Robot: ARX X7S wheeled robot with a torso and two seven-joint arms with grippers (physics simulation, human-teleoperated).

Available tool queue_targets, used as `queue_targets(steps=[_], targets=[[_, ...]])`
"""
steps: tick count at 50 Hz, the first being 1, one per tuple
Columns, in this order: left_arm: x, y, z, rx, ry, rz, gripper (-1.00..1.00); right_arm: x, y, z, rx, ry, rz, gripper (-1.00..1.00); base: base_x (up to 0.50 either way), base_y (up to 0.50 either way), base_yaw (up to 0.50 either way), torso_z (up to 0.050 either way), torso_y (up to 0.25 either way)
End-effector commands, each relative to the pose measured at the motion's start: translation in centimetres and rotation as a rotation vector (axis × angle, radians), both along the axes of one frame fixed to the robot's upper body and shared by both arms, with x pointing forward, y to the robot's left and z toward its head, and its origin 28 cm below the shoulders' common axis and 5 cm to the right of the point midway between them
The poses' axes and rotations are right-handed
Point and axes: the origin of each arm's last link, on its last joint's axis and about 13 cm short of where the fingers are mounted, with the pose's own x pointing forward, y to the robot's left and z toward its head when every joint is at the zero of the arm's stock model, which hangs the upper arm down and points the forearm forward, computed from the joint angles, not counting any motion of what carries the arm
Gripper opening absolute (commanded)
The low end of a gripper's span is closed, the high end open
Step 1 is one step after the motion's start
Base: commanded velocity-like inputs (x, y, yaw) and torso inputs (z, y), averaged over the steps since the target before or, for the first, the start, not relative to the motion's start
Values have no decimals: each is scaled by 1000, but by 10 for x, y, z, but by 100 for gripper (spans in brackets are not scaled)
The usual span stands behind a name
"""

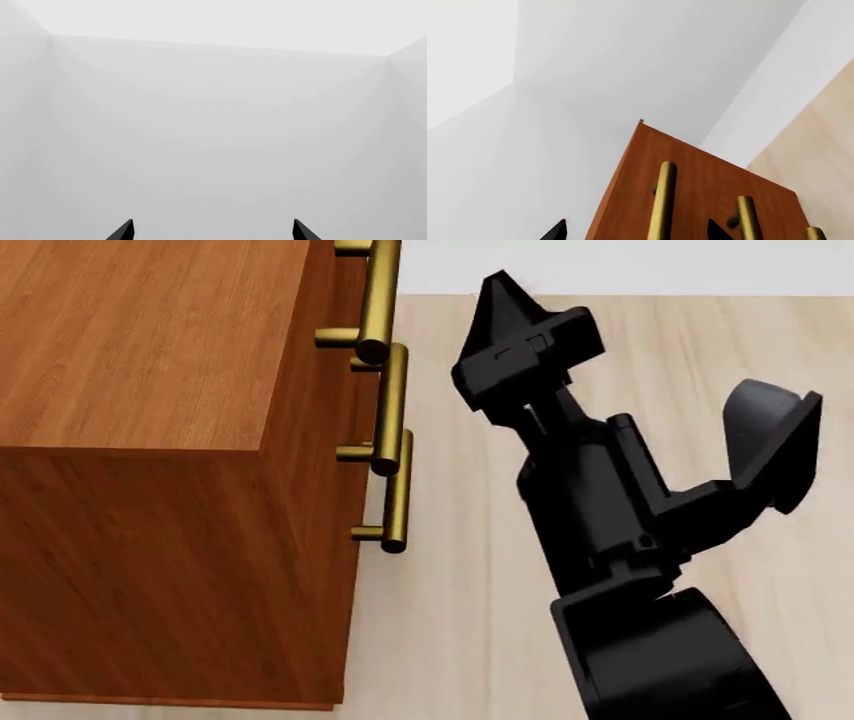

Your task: Close the bottom drawer of the cabinet and open the top drawer.

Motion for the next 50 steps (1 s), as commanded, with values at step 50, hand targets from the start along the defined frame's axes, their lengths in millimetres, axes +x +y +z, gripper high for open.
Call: queue_targets(steps=[50], targets=[[1,4,-1,2,2,16,100,41,32,-23,-31,70,157,100,0,0,0,0,0]])
